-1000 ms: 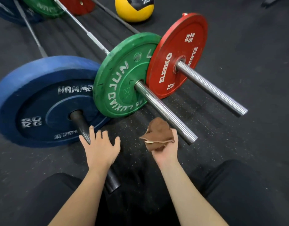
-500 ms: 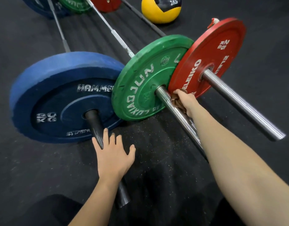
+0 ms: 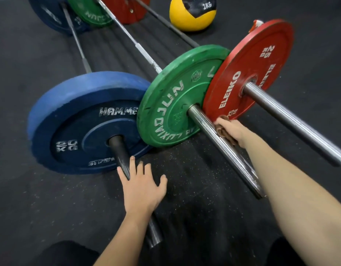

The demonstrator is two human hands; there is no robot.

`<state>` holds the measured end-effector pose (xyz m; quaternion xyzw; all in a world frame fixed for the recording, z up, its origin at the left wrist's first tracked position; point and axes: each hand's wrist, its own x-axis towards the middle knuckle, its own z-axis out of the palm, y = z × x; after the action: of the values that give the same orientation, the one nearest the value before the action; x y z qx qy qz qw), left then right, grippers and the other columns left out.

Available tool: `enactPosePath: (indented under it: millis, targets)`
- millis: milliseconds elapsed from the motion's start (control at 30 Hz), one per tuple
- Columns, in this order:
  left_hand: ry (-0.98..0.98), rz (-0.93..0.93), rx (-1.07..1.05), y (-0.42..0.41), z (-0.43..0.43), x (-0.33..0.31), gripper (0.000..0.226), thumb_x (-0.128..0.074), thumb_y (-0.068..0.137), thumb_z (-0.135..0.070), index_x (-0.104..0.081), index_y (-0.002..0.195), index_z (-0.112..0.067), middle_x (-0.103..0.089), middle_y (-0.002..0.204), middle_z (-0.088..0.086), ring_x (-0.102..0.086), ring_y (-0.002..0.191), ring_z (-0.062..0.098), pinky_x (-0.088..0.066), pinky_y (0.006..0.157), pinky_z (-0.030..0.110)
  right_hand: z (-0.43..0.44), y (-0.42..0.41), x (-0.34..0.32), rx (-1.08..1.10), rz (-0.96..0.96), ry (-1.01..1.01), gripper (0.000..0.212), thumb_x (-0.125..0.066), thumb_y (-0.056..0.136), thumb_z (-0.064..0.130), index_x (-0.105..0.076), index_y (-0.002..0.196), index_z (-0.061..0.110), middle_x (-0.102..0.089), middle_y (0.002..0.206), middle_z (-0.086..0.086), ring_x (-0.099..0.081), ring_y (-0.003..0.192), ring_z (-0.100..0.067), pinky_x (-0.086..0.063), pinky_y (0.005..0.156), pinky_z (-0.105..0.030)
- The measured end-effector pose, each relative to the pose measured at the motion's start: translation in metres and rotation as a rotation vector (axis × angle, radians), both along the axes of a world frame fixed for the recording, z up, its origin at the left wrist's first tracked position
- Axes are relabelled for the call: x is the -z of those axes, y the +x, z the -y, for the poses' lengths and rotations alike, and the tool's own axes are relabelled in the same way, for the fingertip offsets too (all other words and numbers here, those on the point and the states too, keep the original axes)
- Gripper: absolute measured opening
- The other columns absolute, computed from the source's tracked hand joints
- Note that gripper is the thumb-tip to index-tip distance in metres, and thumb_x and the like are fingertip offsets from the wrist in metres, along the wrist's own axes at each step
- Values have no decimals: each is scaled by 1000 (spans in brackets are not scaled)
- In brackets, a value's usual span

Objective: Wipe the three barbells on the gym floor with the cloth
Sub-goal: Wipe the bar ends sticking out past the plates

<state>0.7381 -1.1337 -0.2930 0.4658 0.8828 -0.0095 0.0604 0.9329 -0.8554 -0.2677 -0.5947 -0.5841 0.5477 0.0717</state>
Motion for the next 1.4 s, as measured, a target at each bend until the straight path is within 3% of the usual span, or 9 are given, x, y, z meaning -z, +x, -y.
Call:
enactPosePath:
  millis: [233, 467, 700, 867, 1067, 1167, 1233, 1300, 1400]
  targets:
    - [-17, -18, 9, 1, 1, 0, 76, -24, 91, -66, -58, 140, -18, -51, 153, 4, -8, 158, 28, -1, 122, 65, 54, 101, 4, -55, 98, -93, 40, -64, 91, 51, -64, 82, 12, -67, 72, -10, -59, 64, -21, -46, 72, -36]
    - [-29, -31, 17, 1, -1, 2, 78, -21, 91, -66, -56, 142, -19, -49, 154, 3, -6, 158, 27, 1, 122, 64, 18, 29, -18, -62, 12, 19, 26, -59, 91, 31, -66, 80, 9, -71, 70, -10, -66, 63, -23, -53, 66, -32]
    - [-35, -51, 13, 1, -1, 8, 77, -23, 90, -65, -59, 139, -17, -52, 151, 4, -8, 158, 27, -2, 122, 65, 12, 7, -4, 63, -52, 40, 27, -55, 88, 38, -63, 69, 21, -66, 62, 2, -59, 64, -18, -47, 72, -33]
    - [-58, -28, 10, 0, -1, 1, 76, -22, 92, -65, -53, 145, -19, -47, 156, 2, -2, 158, 26, 1, 122, 65, 54, 70, 0, 99, 80, -23, 38, -56, 82, 55, -60, 63, 22, -64, 63, -3, -57, 63, -21, -46, 72, -36]
    - [-31, -18, 10, 1, -1, 0, 78, -22, 91, -64, -56, 142, -17, -50, 154, 4, -7, 158, 27, 0, 122, 65, 85, 114, -9, 45, 271, 41, 46, -55, 91, 46, -66, 57, 18, -71, 65, 1, -66, 69, -20, -49, 69, -32]
    - [-36, -23, 13, 0, 0, 1, 79, -21, 90, -64, -57, 142, -16, -51, 153, 4, -8, 157, 28, -1, 122, 65, 80, 98, -12, 58, 372, 110, 43, -56, 85, 54, -72, 78, 15, -73, 79, -4, -69, 78, -23, -54, 75, -35]
    - [-33, -23, 14, 0, 0, 1, 80, -21, 90, -65, -57, 142, -16, -51, 153, 5, -8, 157, 28, 0, 122, 65, 78, 80, -18, 126, 386, 213, 43, -56, 84, 55, -70, 86, 15, -71, 82, -3, -67, 78, -22, -52, 69, -33]
    - [-26, -26, 12, 1, -1, 2, 79, -22, 90, -65, -57, 142, -16, -51, 152, 5, -8, 157, 28, 0, 122, 65, 77, 54, -25, 183, 326, 375, 30, -58, 87, 49, -68, 85, 20, -69, 79, 2, -65, 76, -17, -46, 63, -30]
    - [-10, -32, 10, 1, -1, 4, 78, -24, 91, -64, -58, 141, -16, -53, 151, 4, -10, 157, 28, -1, 122, 65, 71, 6, -28, 91, 191, 729, 21, -65, 87, 41, -67, 97, 24, -66, 91, 10, -59, 85, -11, -47, 73, -31]
